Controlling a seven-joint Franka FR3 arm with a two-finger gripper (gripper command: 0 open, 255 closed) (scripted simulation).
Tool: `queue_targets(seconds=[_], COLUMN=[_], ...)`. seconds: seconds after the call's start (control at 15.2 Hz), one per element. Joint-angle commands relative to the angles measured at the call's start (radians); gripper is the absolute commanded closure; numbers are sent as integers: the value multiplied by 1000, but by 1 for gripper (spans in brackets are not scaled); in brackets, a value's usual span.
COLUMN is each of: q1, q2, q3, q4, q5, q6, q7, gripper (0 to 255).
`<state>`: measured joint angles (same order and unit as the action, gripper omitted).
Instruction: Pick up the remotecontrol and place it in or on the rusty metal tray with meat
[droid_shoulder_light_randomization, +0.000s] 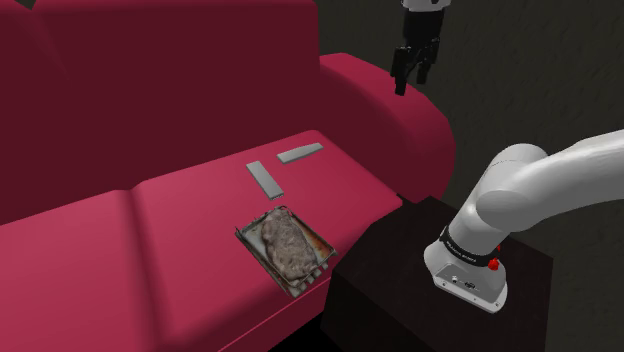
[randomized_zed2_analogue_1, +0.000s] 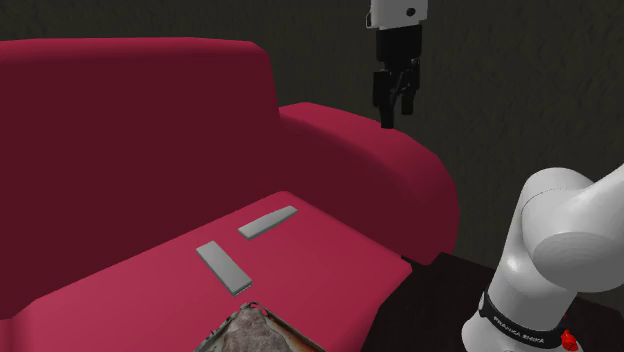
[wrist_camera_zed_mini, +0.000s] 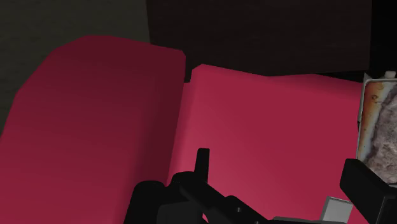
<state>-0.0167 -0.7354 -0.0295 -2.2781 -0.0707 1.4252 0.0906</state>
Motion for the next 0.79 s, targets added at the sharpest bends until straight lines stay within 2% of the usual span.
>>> queue_targets(seconds=[0.0, 0.33, 0.73], q1=[0, 28, 66], q2=[0, 75, 222], q3=[0, -94, -200], q4=[0, -65, -88], q5=[0, -63, -108], q6=[0, 161, 360], q7=[0, -200, -434], gripper=[0, 0, 0])
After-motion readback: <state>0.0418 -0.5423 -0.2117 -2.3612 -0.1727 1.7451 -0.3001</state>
